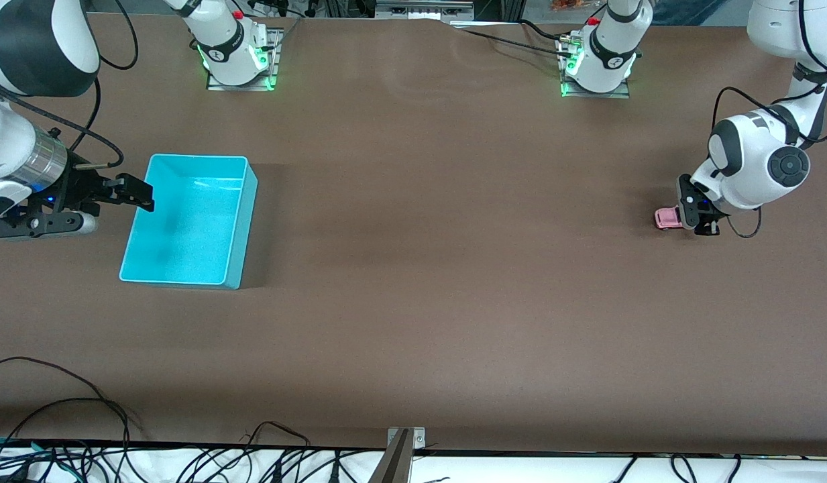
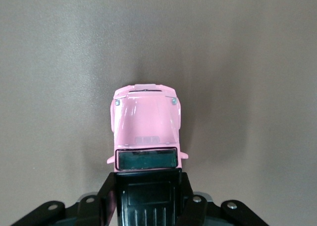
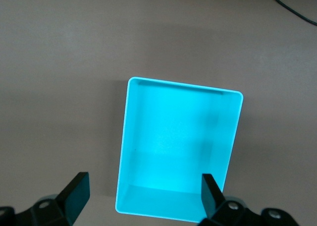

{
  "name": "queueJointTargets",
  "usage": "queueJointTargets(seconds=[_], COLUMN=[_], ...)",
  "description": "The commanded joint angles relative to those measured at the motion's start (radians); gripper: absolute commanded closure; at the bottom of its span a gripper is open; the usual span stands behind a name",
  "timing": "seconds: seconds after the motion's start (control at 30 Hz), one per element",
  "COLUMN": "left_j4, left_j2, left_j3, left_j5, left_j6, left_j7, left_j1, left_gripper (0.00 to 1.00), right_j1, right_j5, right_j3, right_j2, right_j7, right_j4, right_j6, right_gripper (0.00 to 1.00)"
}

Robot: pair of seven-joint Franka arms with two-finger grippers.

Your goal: Wind and store pink jeep toy

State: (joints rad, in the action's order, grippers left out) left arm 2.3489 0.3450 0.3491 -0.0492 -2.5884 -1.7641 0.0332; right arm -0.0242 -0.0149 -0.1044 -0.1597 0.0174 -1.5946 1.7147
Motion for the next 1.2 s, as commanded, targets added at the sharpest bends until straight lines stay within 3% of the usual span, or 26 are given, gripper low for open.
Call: queueJointTargets(seconds=[0.0, 0.27, 0.3, 0.33, 0.4, 1.17], left_j4=[-0.013, -0.033, -0.033, -0.033, -0.033, -0.033], left_j2=[0.066, 0.065, 0.063, 0.065, 0.063, 0.035], left_j3=[0.005, 0.004, 0.004, 0.004, 0.004, -0.001], left_j5=[-0.020, -0.012, -0.014, -0.012, -0.011, -0.011], left_j6=[-0.021, -0.021, -0.021, -0.021, -0.021, -0.012], left_j7=[-0.025, -0.023, -0.025, -0.025, -0.028, -0.026], left_j1=[-0.002, -0.002, -0.002, -0.002, -0.002, -0.001], left_gripper=[1.00, 1.00, 0.95, 0.70, 0.01, 0.00], right_j1=[-0.003, -0.003, -0.003, -0.003, -0.003, -0.006], right_j5=[0.000, 0.000, 0.000, 0.000, 0.000, 0.000], right_j3=[-0.001, -0.001, -0.001, -0.001, -0.001, 0.000], right_j2=[0.005, 0.005, 0.005, 0.005, 0.005, 0.005], right_j7=[0.003, 0.003, 0.003, 0.003, 0.003, 0.003], right_j4=[0.001, 0.001, 0.001, 0.001, 0.001, 0.002], right_j6=[0.002, 0.002, 0.002, 0.002, 0.002, 0.002], right_gripper=[0.00, 0.00, 0.00, 0.00, 0.00, 0.00])
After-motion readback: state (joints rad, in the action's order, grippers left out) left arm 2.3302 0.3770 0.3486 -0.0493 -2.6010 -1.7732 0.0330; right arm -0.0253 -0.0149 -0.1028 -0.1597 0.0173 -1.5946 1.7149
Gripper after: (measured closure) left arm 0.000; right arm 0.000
